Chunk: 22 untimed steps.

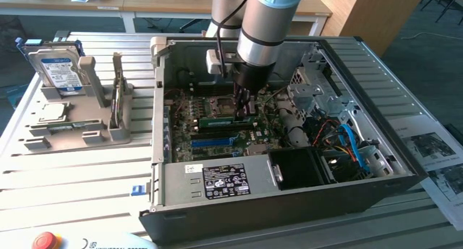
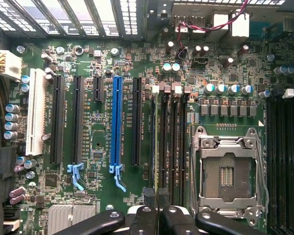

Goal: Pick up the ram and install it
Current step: 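Insert the ram into the slot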

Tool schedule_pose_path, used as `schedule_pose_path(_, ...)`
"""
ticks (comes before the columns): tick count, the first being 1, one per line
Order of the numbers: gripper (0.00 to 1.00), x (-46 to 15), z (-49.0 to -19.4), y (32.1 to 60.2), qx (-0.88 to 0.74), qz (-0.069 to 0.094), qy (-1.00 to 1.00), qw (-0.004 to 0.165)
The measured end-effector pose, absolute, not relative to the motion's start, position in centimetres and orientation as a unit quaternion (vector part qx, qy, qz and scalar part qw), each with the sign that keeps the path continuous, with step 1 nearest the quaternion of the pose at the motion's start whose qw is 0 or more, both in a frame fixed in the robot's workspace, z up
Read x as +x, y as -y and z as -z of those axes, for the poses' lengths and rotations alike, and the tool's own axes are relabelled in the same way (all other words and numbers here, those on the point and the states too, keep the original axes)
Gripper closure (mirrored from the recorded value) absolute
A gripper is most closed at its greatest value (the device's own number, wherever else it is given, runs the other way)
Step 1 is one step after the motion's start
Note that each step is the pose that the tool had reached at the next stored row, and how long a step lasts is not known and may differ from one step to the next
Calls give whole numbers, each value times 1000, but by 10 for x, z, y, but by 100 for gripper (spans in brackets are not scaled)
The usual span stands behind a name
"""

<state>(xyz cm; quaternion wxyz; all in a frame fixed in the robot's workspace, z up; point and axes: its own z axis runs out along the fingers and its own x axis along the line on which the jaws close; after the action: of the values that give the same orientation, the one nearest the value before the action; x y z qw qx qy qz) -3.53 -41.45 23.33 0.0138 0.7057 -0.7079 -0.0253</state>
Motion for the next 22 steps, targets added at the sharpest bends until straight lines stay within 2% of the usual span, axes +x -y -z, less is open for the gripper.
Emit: schedule_pose_path(22, 88, -35, -232, 416, 706, 26, 708, 12)
